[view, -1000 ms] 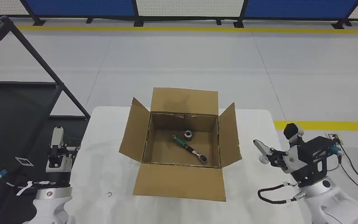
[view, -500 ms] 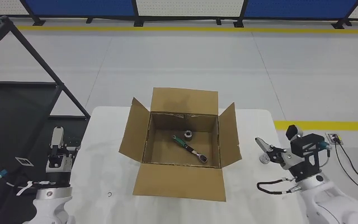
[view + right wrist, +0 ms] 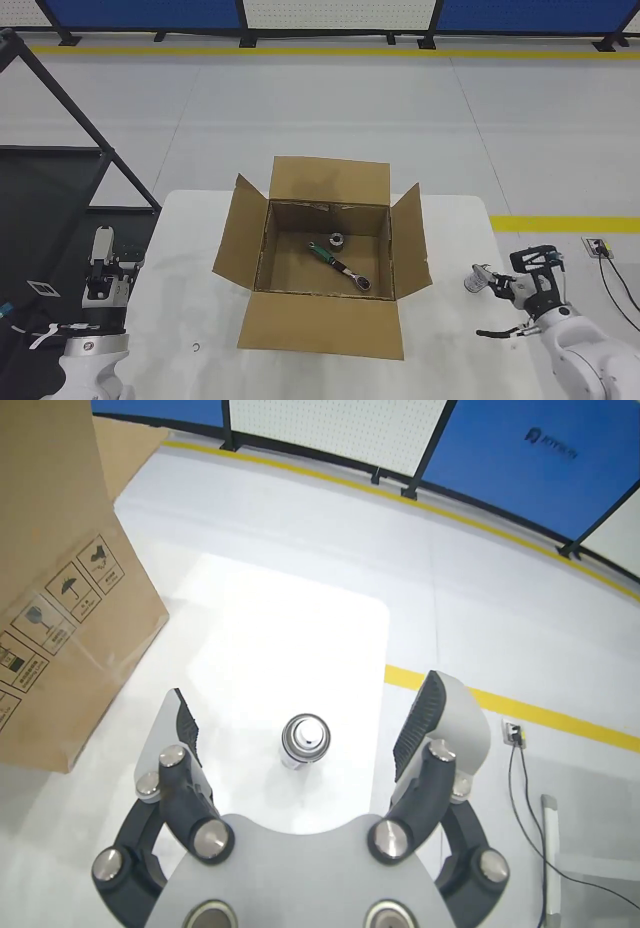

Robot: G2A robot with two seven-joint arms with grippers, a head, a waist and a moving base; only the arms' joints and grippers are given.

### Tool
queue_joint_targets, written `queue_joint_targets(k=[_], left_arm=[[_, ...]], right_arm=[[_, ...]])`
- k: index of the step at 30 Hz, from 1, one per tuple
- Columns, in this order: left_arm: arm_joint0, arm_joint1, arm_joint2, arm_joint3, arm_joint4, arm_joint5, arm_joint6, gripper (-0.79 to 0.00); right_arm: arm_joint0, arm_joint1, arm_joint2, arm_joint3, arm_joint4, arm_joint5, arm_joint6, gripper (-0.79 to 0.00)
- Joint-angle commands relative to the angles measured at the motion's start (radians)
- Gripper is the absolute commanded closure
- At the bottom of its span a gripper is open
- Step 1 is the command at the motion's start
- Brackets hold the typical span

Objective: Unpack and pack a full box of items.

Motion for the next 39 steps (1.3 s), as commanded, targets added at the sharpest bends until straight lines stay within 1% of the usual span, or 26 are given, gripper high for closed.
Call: queue_joint_targets(k=[1, 6, 11, 16, 20, 21, 22, 24, 25, 26, 27, 29, 30, 31, 32, 36, 39], left_arm=[[0.0, 0.0, 0.0, 0.0, 0.0, 0.0, 0.0, -0.785], [0.0, 0.0, 0.0, 0.0, 0.0, 0.0, 0.0, -0.785], [0.0, 0.0, 0.0, 0.0, 0.0, 0.0, 0.0, -0.785], [0.0, 0.0, 0.0, 0.0, 0.0, 0.0, 0.0, -0.785], [0.0, 0.0, 0.0, 0.0, 0.0, 0.0, 0.0, -0.785], [0.0, 0.0, 0.0, 0.0, 0.0, 0.0, 0.0, -0.785], [0.0, 0.0, 0.0, 0.0, 0.0, 0.0, 0.0, -0.785], [0.0, 0.0, 0.0, 0.0, 0.0, 0.0, 0.0, -0.785], [0.0, 0.0, 0.0, 0.0, 0.0, 0.0, 0.0, -0.785], [0.0, 0.0, 0.0, 0.0, 0.0, 0.0, 0.0, -0.785], [0.0, 0.0, 0.0, 0.0, 0.0, 0.0, 0.0, -0.785], [0.0, 0.0, 0.0, 0.0, 0.0, 0.0, 0.0, -0.785], [0.0, 0.0, 0.0, 0.0, 0.0, 0.0, 0.0, -0.785], [0.0, 0.0, 0.0, 0.0, 0.0, 0.0, 0.0, -0.785], [0.0, 0.0, 0.0, 0.0, 0.0, 0.0, 0.0, -0.785], [0.0, 0.0, 0.0, 0.0, 0.0, 0.0, 0.0, -0.785], [0.0, 0.0, 0.0, 0.0, 0.0, 0.0, 0.0, -0.785]], right_arm=[[0.02, 0.005, 0.004, 0.051, 0.015, -0.022, 0.031, -0.785], [0.075, 0.016, -0.003, 0.148, 0.014, -0.044, 0.109, -0.785], [0.121, 0.026, -0.024, 0.214, 0.007, -0.061, 0.153, -0.785], [0.166, 0.032, -0.05, 0.275, 0.007, -0.052, 0.175, -0.785], [0.184, 0.037, -0.053, 0.297, 0.027, -0.051, 0.189, -0.785], [0.186, 0.039, -0.054, 0.301, 0.032, -0.051, 0.193, -0.754], [0.189, 0.04, -0.055, 0.305, 0.039, -0.053, 0.2, -0.699], [0.194, 0.043, -0.057, 0.311, 0.05, -0.052, 0.212, -0.665], [0.196, 0.044, -0.058, 0.314, 0.056, -0.053, 0.218, -0.588], [0.199, 0.046, -0.059, 0.316, 0.06, -0.052, 0.222, -0.391], [0.201, 0.047, -0.061, 0.319, 0.067, -0.054, 0.226, -0.36], [0.204, 0.049, -0.063, 0.322, 0.08, -0.055, 0.232, -0.24], [0.204, 0.051, -0.064, 0.324, 0.085, -0.056, 0.231, -0.139], [0.205, 0.052, -0.063, 0.323, 0.087, -0.052, 0.228, -0.055], [0.203, 0.053, -0.064, 0.321, 0.09, -0.048, 0.222, 0.0], [0.193, 0.058, -0.057, 0.298, 0.107, -0.042, 0.202, 0.0], [0.175, 0.063, -0.043, 0.241, 0.113, -0.027, 0.18, 0.0]])
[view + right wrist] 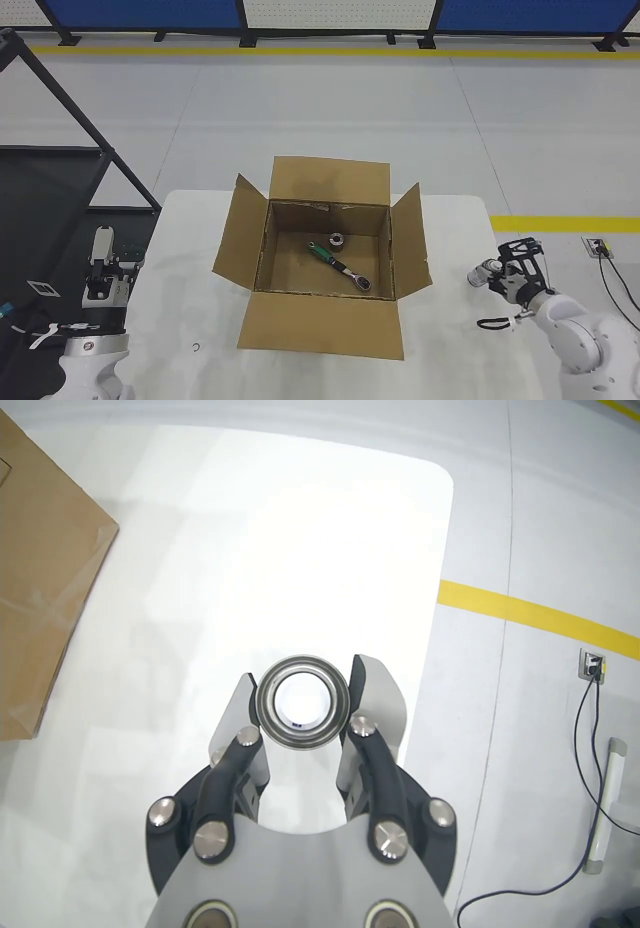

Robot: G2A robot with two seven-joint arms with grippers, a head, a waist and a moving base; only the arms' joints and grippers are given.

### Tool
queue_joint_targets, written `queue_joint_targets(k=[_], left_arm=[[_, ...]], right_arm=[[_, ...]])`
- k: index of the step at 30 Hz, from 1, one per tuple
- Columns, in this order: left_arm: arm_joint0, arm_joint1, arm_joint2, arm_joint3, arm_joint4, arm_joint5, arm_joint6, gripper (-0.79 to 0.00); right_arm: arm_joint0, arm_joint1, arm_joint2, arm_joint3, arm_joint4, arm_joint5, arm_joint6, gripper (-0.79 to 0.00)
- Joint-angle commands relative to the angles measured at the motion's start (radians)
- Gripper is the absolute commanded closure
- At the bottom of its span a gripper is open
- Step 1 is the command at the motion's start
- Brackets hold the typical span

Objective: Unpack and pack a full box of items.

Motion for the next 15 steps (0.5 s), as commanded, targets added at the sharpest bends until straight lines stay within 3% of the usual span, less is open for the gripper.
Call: queue_joint_targets(k=[1, 15], left_arm=[[0.0, 0.0, 0.0, 0.0, 0.0, 0.0, 0.0, -0.785], [0.0, 0.0, 0.0, 0.0, 0.0, 0.0, 0.0, -0.785]], right_arm=[[-0.015, 0.003, 0.009, -0.054, -0.001, 0.01, -0.012, 0.0], [-0.117, 0.015, 0.003, -0.541, 0.053, -0.008, -0.096, 0.0]])
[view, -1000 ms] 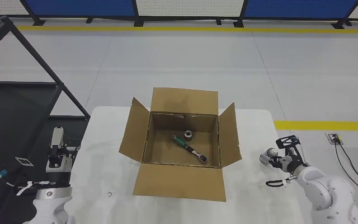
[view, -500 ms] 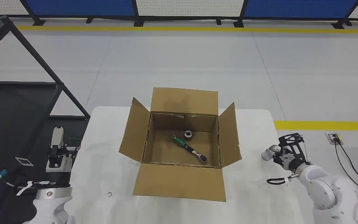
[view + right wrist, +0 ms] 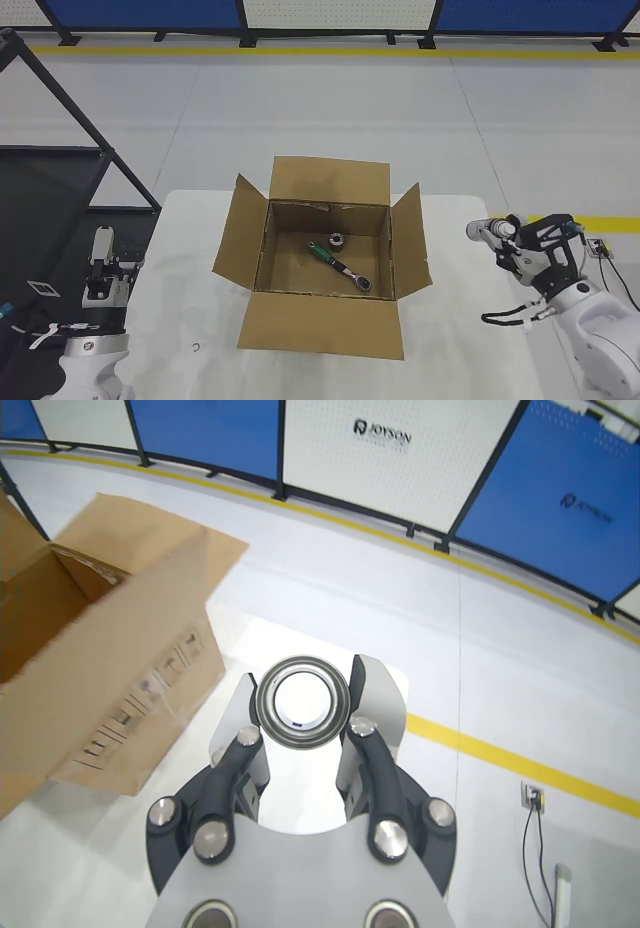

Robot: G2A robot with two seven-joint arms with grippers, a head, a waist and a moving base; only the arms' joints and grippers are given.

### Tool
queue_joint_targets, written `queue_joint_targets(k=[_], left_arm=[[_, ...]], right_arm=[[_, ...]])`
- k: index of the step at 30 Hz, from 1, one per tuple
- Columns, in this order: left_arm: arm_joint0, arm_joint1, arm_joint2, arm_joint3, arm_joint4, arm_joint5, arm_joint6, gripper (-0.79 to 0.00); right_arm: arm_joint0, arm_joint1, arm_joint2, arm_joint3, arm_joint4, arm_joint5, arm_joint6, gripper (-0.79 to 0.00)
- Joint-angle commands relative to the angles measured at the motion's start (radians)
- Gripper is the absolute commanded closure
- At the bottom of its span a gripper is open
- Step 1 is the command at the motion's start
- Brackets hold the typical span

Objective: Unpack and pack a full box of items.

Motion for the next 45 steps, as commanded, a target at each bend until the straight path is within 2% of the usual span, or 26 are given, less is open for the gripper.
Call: queue_joint_targets(k=[1, 9, 18, 23, 42, 45], left_arm=[[0.0, 0.0, 0.0, 0.0, 0.0, 0.0, 0.0, -0.785], [0.0, 0.0, 0.0, 0.0, 0.0, 0.0, 0.0, -0.785], [0.0, 0.0, 0.0, 0.0, 0.0, 0.0, 0.0, -0.785], [0.0, 0.0, 0.0, 0.0, 0.0, 0.0, 0.0, -0.785], [0.0, 0.0, 0.0, 0.0, 0.0, 0.0, 0.0, -0.785], [0.0, 0.0, 0.0, 0.0, 0.0, 0.0, 0.0, -0.785]], right_arm=[[-0.001, 0.001, -0.019, -0.061, 0.0, -0.007, -0.007, 0.0], [0.047, 0.005, -0.164, -0.207, -0.041, -0.014, 0.041, 0.0], [0.201, -0.004, -0.429, -0.154, -0.109, 0.013, 0.121, 0.0], [0.262, -0.012, -0.52, -0.106, -0.129, 0.041, 0.131, 0.0], [0.281, -0.014, -0.539, -0.091, -0.138, 0.051, 0.146, 0.0], [0.277, -0.016, -0.57, -0.075, -0.148, 0.036, 0.119, 0.0]])
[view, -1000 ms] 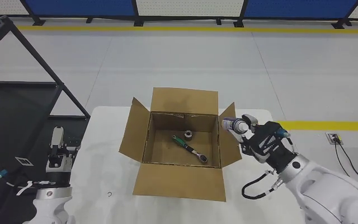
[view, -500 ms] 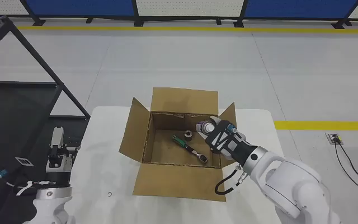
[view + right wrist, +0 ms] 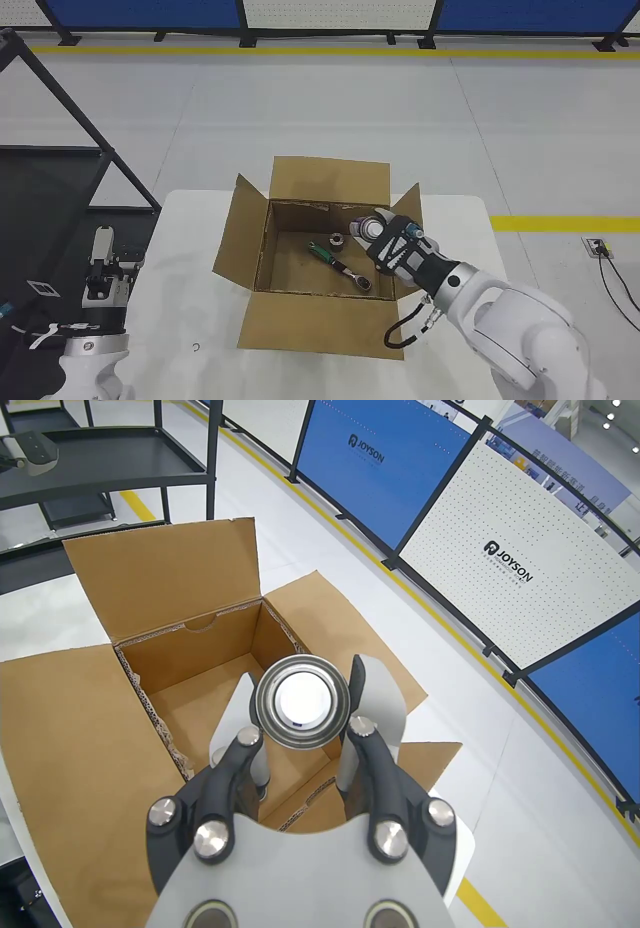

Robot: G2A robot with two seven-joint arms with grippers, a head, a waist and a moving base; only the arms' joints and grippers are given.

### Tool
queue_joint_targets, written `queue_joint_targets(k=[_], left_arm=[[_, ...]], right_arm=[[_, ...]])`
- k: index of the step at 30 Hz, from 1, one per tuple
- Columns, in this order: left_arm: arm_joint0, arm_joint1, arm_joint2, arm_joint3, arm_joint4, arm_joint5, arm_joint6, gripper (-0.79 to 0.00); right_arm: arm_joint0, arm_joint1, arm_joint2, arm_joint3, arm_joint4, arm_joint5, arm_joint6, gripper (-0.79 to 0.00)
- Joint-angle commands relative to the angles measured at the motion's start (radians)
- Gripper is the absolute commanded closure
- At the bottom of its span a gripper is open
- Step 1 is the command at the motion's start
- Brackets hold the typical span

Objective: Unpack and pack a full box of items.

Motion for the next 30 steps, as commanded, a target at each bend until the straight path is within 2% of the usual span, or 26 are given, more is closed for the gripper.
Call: queue_joint_targets(k=[1, 8, 13, 16, 24, 30], left_arm=[[0.0, 0.0, 0.0, 0.0, 0.0, 0.0, 0.0, -0.785], [0.0, 0.0, 0.0, 0.0, 0.0, 0.0, 0.0, -0.785], [0.0, 0.0, 0.0, 0.0, 0.0, 0.0, 0.0, -0.785], [0.0, 0.0, 0.0, 0.0, 0.0, 0.0, 0.0, -0.785], [0.0, 0.0, 0.0, 0.0, 0.0, 0.0, 0.0, -0.785], [0.0, 0.0, 0.0, 0.0, 0.0, 0.0, 0.0, -0.785]], right_arm=[[0.017, -0.003, -0.032, 0.021, 0.0, -0.017, -0.013, 0.0], [0.211, -0.038, -0.222, 0.178, 0.015, -0.044, 0.021, 0.0], [0.341, -0.075, -0.345, 0.302, 0.044, -0.016, 0.043, 0.0], [0.408, -0.097, -0.411, 0.374, 0.011, 0.038, 0.109, 0.0], [0.526, -0.163, -0.525, 0.608, 0.077, 0.13, 0.179, 0.0], [0.577, -0.209, -0.583, 0.769, 0.154, 0.145, 0.181, 0.0]])
